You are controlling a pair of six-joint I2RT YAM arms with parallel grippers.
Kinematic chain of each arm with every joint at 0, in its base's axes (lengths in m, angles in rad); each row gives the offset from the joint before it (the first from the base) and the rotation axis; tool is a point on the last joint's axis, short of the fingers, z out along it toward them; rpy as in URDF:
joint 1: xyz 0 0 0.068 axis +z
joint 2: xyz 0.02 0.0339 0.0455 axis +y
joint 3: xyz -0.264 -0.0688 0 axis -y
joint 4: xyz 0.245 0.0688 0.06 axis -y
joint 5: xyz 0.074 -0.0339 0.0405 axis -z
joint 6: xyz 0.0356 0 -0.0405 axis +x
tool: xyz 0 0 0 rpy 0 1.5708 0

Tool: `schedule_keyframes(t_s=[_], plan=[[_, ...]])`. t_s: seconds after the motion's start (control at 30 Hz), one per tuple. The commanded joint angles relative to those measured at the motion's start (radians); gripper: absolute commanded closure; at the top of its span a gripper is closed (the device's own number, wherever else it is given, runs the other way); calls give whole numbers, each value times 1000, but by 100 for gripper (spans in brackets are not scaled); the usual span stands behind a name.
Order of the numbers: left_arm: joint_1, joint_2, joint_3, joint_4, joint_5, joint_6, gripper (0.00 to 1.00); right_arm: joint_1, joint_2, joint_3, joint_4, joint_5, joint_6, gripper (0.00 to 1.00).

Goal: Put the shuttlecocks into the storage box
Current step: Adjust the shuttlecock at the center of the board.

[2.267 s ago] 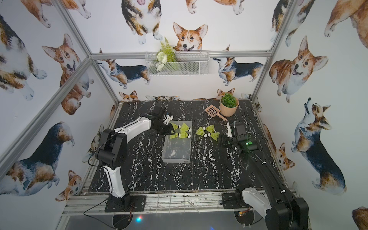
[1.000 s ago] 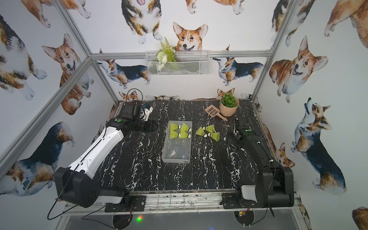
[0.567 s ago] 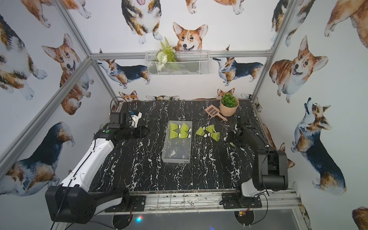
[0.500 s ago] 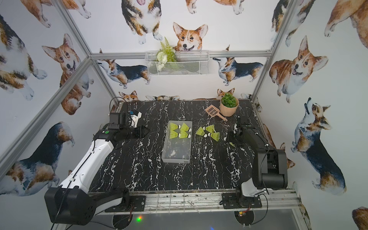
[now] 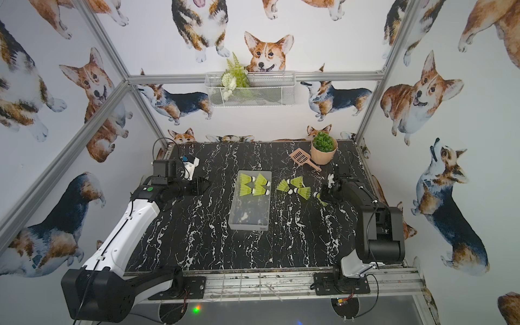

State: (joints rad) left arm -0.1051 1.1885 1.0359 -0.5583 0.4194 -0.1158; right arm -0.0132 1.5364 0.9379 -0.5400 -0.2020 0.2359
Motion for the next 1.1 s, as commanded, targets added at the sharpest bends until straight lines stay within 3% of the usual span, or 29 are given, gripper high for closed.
schedule_keyframes(t_s=[0.0,0.3,0.63,1.07], plan=[[0,-10,-3,18,-7,10,56,0,-39,-28,11,-27,24,83],[1,-6,1,15,-8,15,55,20,-207,-102,-48,-79,40,96],[1,-9,1,15,-5,11,55,152,-392,-183,-77,-34,217,95],[1,-15,-2,23,-7,7,55,293,-409,-284,-26,-1,332,91]])
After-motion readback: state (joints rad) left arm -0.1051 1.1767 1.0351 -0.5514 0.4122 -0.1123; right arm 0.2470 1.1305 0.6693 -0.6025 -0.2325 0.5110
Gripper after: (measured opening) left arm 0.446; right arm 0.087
